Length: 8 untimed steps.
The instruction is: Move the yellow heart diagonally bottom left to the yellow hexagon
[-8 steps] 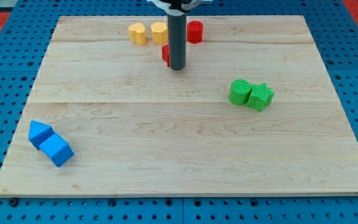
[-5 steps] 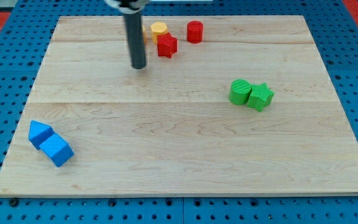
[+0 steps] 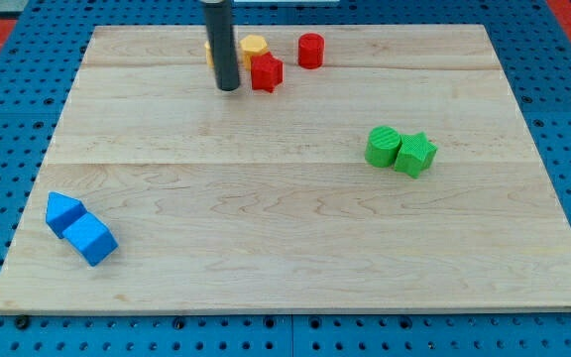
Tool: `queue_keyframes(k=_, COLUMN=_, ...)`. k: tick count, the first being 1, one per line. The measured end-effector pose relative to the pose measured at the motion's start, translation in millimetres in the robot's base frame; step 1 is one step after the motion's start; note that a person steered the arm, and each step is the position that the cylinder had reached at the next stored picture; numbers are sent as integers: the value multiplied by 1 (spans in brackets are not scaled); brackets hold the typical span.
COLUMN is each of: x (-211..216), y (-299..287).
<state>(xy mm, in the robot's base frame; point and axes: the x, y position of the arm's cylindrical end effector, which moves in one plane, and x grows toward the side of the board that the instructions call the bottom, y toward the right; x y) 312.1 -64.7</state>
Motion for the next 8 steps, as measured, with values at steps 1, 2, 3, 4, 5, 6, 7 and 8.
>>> queue_keyframes(k=1, x=-3, y=3)
queue_keyframes(k=2, x=-10, y=-7)
queue_keyframes(k=3, x=-20, y=-10)
queue_keyframes(k=4, x=-30, y=-14)
queue_keyframes(k=5, x=-31, y=-51)
queue_keyframes(k=6, x=-29, y=-104)
queue_keyframes(k=7, x=-29, y=-127)
queue_keyframes(k=8, x=-71, y=-132)
